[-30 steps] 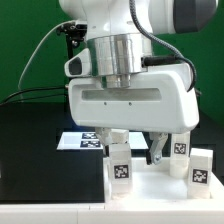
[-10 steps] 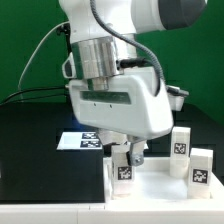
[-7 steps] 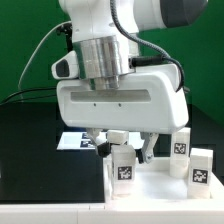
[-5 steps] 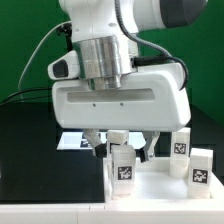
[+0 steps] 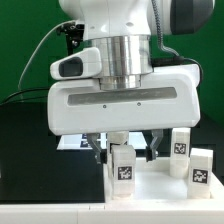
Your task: Assemble square table
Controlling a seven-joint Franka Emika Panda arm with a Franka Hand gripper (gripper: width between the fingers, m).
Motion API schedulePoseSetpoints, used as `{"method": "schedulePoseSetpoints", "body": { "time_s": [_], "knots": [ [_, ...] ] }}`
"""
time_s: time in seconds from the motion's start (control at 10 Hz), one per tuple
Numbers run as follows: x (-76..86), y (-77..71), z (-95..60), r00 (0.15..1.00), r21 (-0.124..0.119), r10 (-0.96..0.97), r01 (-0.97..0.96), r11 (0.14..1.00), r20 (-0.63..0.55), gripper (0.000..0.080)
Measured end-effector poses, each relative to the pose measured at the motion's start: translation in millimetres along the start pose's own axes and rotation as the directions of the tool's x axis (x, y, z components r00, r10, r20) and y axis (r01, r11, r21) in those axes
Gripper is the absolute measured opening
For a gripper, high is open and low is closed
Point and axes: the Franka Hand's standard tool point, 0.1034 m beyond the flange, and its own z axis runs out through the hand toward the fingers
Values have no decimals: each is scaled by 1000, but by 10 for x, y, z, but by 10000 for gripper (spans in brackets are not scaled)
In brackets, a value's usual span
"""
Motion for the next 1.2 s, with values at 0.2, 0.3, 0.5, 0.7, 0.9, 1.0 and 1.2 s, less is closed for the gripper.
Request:
{"method": "schedulePoseSetpoints", "body": {
  "time_s": [0.2, 0.3, 0.5, 0.7, 0.9, 1.0, 1.2],
  "knots": [
    [4, 39, -2, 986, -4, 165, -165, 986, -1, 295],
    [11, 79, -7, 964, -6, 264, -264, 964, -8, 295],
    [-24, 92, 8, 825, -10, 565, -565, 825, -14, 290],
    [-62, 86, 23, 516, 17, 857, -857, 516, 9, 290],
    [-47, 101, 4, 413, 8, 910, -911, 413, 36, 290],
    [-55, 93, 13, 414, 7, 910, -910, 414, 36, 290],
    [-57, 93, 15, 429, 7, 903, -903, 429, 36, 290]
  ]
}}
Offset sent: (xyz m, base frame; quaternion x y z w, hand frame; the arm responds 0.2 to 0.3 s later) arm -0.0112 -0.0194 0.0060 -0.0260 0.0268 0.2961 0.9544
